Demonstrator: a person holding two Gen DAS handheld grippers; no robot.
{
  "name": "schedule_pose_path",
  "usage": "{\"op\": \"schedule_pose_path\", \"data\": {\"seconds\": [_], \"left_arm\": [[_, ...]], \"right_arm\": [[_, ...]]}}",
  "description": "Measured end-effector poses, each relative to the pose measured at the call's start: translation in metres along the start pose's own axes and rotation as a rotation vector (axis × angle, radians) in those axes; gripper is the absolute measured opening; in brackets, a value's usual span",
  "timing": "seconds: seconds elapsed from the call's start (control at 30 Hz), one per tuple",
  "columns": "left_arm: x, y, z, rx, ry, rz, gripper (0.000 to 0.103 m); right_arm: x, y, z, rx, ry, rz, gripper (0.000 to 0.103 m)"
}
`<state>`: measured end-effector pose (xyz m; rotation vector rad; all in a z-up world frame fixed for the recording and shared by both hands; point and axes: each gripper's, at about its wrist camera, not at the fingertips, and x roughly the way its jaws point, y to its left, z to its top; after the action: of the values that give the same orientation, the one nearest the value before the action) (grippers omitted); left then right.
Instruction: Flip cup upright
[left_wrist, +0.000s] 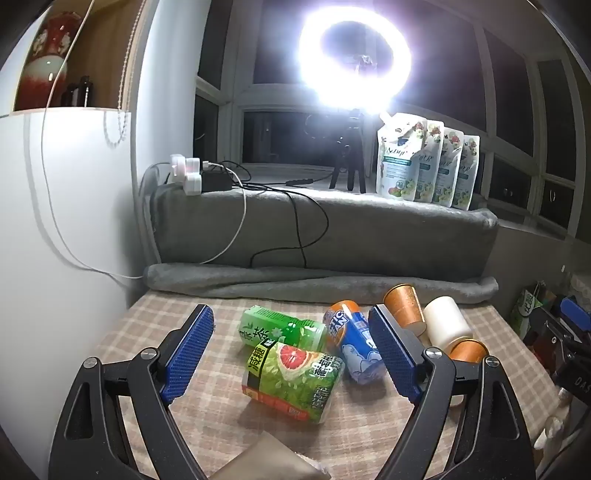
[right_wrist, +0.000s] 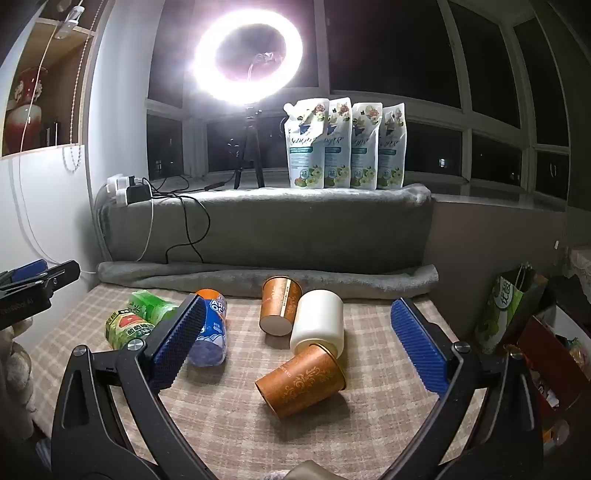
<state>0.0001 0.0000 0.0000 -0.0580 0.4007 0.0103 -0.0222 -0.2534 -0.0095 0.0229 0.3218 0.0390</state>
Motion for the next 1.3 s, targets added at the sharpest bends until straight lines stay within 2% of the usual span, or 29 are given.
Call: {"op": "schedule_pose_path", "data": {"seconds": [0.6, 0.97, 1.3], "left_arm": [[-0.002, 0.008, 0.0, -0.008, 0.001, 0.002, 0.086], [-0.005, 0.008, 0.005, 0.013, -0.031, 0.046, 0.086], [-0.006, 0.01, 0.004, 0.016, -0.036, 0.047, 0.086]], "right_arm": [[-0.001, -0.002, 0.002, 0.007, -0.015, -0.004, 0.102], [-0.001, 0.0, 0.001, 0.01, -0.012, -0.005, 0.102], [-0.002, -0.001, 0.003, 0.008, -0.012, -0.001, 0.102]]}}
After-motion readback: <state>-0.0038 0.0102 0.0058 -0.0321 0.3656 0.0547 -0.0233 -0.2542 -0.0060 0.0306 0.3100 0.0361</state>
